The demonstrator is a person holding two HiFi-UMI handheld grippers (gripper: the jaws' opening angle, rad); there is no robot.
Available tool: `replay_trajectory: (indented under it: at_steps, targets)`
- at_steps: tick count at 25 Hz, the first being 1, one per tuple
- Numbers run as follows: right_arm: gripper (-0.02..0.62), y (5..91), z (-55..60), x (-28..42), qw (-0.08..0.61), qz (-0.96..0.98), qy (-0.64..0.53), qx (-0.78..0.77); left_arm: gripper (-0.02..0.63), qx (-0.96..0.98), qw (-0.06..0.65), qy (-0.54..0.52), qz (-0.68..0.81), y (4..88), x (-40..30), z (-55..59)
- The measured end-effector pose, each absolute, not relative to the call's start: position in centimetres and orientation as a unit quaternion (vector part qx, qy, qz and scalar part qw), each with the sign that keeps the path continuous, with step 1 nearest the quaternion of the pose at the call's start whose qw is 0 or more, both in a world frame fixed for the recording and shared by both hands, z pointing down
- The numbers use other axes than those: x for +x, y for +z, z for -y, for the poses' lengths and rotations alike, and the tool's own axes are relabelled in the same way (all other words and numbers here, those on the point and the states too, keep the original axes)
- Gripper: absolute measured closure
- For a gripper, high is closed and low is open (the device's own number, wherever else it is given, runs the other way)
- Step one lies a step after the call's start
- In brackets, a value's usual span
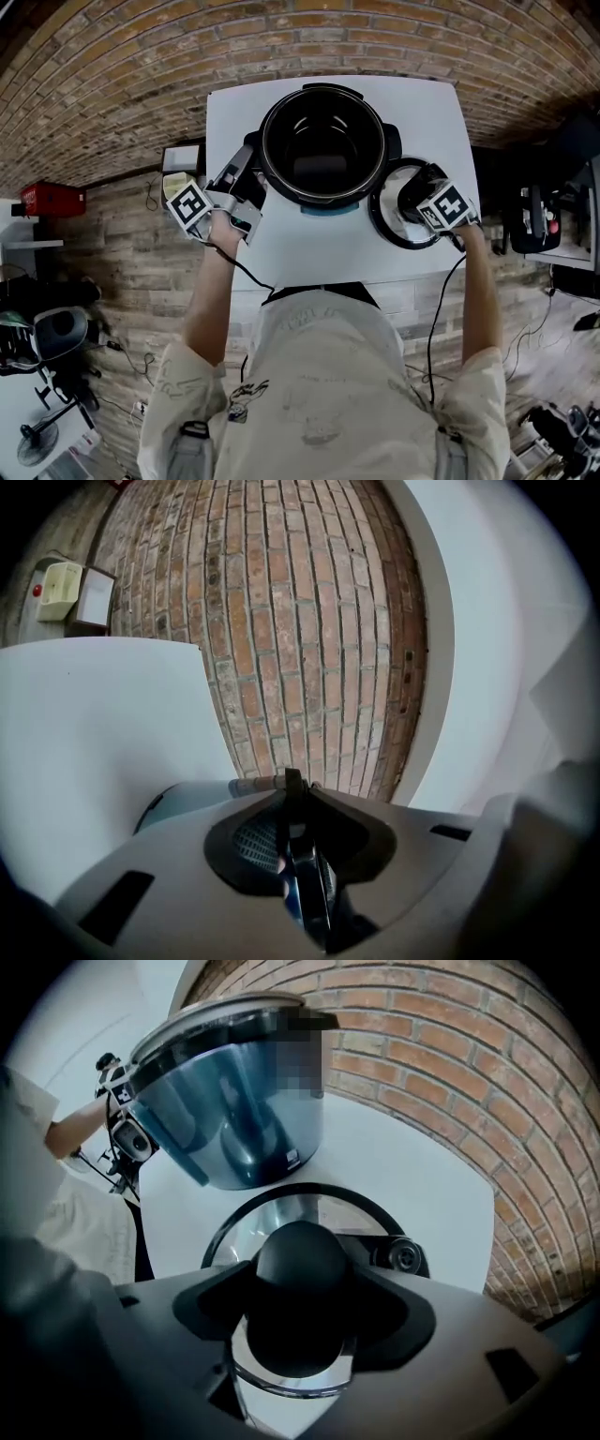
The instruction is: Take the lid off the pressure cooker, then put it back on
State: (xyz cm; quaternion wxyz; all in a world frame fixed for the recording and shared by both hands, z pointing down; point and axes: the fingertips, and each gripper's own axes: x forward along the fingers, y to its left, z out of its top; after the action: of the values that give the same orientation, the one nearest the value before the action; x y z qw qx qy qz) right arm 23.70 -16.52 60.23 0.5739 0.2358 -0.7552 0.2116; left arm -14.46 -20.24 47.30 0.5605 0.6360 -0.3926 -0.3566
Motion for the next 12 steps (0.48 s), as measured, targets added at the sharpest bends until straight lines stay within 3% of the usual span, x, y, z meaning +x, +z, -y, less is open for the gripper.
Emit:
replay_trajectory:
  at_steps: [3,12]
  targets:
    - [0.286,60.6,16.48,23.79,0.582,0.748,0.219,0.233,0.523,0.634,0.559,-0.363,0.391,47.25,-14.38,20.17]
    - [0.293,60.67,16.46,23.87,0.58,0.749,0.221,0.233,0.523,0.634,0.558,-0.364,0.393,47.36,-14.39,20.16]
